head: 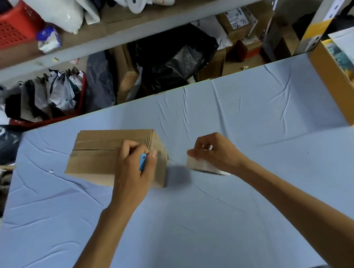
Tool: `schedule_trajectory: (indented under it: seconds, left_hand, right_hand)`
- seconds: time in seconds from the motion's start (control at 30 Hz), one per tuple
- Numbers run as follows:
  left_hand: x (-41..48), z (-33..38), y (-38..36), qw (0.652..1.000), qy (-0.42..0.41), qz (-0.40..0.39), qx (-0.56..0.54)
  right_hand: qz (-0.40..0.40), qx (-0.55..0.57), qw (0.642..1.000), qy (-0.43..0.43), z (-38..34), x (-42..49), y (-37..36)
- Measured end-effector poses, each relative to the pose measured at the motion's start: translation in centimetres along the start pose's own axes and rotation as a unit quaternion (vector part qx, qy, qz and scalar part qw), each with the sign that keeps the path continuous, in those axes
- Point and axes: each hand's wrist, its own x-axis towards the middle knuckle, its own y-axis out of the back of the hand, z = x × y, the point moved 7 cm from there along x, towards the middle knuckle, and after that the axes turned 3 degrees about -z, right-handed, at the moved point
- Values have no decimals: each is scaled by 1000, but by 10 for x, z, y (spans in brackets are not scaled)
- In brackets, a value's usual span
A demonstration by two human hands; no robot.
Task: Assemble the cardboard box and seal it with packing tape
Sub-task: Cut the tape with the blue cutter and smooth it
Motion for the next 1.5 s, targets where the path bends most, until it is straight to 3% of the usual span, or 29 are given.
schedule_trajectory:
  seconds: [0.17,0.43,0.77,1.3,1.5]
  left_hand:
    - [0,3,3,999,23,-21,-29]
    - [11,9,16,999,-6,-37,35]
    - [6,7,12,999,11,9,-53]
    - [9,11,2,996,35,48,-70]
    - [8,11,-2,998,25,59,-25]
  right_hand:
    - [-22,-53,998,-27,0,-10,-7]
    - [-16,-76,996,-35,-4,-14,-9]
    - [-16,-86,995,-45,-9,-15,-16]
    - [10,-101,993,-61,-12,-17,-10]
    - [16,-89,995,-51,-14,-16,-7]
